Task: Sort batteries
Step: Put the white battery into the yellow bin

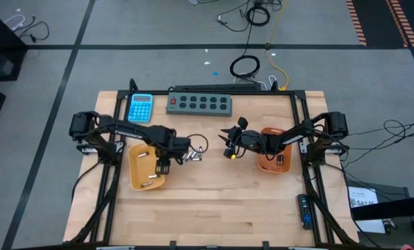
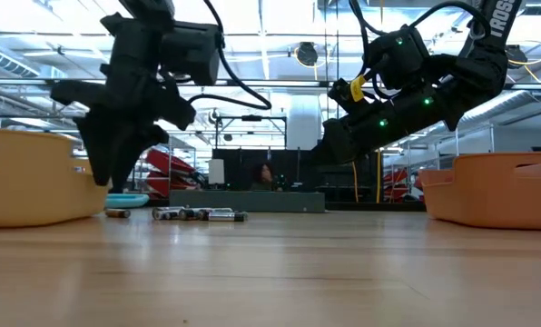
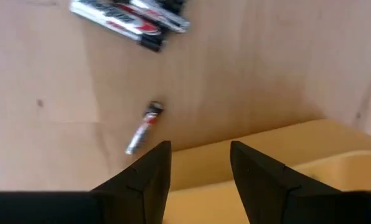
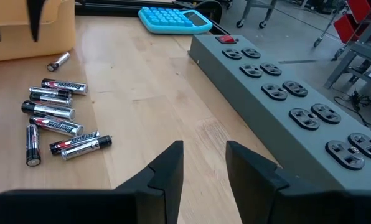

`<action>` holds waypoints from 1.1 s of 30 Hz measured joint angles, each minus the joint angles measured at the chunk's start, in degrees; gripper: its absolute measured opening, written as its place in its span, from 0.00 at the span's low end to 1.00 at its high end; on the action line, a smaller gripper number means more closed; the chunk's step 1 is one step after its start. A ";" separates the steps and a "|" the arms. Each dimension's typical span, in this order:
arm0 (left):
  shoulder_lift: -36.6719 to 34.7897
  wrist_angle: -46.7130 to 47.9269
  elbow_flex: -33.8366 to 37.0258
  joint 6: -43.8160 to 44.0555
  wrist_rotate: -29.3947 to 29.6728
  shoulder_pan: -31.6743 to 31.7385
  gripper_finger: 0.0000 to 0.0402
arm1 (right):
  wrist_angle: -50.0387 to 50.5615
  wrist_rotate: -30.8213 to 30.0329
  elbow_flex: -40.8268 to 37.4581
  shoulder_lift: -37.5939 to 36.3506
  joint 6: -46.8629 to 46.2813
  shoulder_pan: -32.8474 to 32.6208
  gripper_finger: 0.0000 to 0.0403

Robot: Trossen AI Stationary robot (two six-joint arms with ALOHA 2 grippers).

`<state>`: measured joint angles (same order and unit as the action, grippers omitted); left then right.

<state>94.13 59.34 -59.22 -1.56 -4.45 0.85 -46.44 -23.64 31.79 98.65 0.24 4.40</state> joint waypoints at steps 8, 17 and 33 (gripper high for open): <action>0.00 4.23 0.01 4.79 0.18 -5.02 0.44 | 0.00 0.00 0.00 0.00 -1.08 0.00 0.28; 0.14 0.86 -0.68 2.22 7.79 -4.22 0.44 | 0.00 0.00 0.00 0.00 -1.28 0.00 0.28; 11.32 -1.74 -0.52 -15.32 12.91 0.62 0.37 | 0.04 0.20 0.00 0.00 -0.82 -0.02 0.28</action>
<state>105.45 57.61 -59.75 -16.88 8.46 1.48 -46.39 -23.44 31.79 98.65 -0.58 4.38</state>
